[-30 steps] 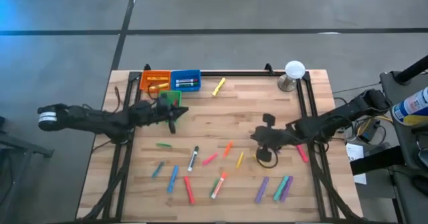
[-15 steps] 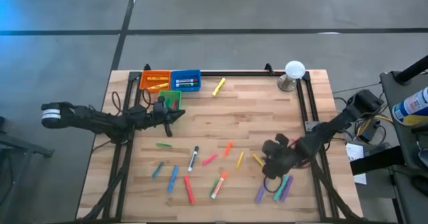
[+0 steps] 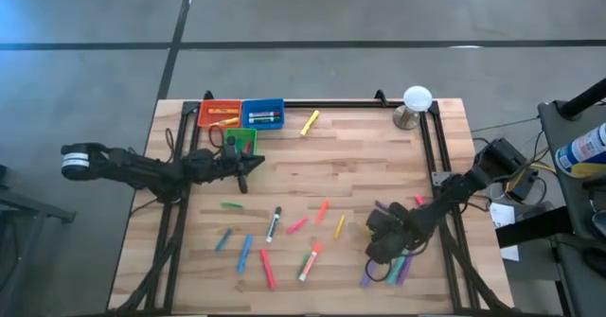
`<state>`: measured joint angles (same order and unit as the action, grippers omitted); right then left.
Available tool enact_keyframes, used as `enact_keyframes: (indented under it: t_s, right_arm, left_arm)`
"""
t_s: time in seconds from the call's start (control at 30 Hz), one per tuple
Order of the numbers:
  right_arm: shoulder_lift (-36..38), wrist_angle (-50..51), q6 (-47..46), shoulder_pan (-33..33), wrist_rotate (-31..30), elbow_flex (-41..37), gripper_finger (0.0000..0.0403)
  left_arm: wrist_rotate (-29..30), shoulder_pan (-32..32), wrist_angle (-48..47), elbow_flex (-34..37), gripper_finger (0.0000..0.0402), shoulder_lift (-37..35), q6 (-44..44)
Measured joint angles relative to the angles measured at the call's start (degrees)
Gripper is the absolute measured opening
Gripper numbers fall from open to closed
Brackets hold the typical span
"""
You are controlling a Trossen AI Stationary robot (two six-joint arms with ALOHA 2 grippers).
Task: Pick & Place Markers
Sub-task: Put the yellow pen into the green bin
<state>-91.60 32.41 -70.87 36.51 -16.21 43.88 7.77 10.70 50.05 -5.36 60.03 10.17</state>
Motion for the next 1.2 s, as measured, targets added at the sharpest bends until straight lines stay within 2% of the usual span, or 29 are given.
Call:
enact_keyframes:
  t_s: [0.27, 0.4, 0.6, 0.67, 0.8, 0.93, 1.0, 1.07, 1.13, 1.2]
  right_arm:
    - [0.2, -0.5, 1.8, 0.0, -0.3, 0.5, 0.0092]
    - [-0.4, -1.0, 3.1, -0.1, -0.2, 0.1, 0.0075]
    - [-1.0, -2.6, 4.9, -0.3, -0.5, -0.1, 0.0045]
    - [0.0, -3.2, 6.0, -0.2, -2.5, -0.3, 0.0038]
    - [3.8, -8.4, 12.1, -0.6, -12.1, -0.3, 0.0034]
    - [6.5, -24.6, 27.7, -2.9, -18.0, -1.2, 0.0032]
    - [6.7, -37.1, 37.8, -5.0, -19.0, -1.7, 0.0032]
    - [6.6, -48.8, 47.6, -7.2, -18.3, -2.8, 0.0031]
    - [5.2, -61.0, 55.7, -9.7, -15.0, -3.1, 0.0031]
    - [4.0, -67.9, 61.3, -12.0, -12.4, -3.4, 0.0031]
  left_arm:
    - [-0.3, -0.1, -2.0, -5.0, 0.0077, 5.1, 0.0]
    - [-1.0, -0.3, -0.5, -6.3, 0.008, 8.3, -0.3]
    - [-6.9, -0.4, 4.4, -6.7, 0.008, 12.1, -0.1]
    - [-7.8, -0.7, 6.4, -6.8, 0.008, 13.1, 0.8]
    - [-7.9, -2.5, 6.9, -8.1, 0.008, 14.0, 1.2]
    - [-7.9, -5.4, 7.3, -10.6, 0.008, 14.6, -0.2]
    - [-8.1, -7.3, 9.4, -11.7, 0.008, 15.0, -1.3]
    - [-8.6, -9.6, 11.6, -13.1, 0.008, 15.7, -3.0]
    - [-8.8, -11.7, 12.8, -14.0, 0.008, 16.3, -4.7]
    - [-9.0, -13.5, 13.6, -15.5, 0.008, 17.1, -6.2]
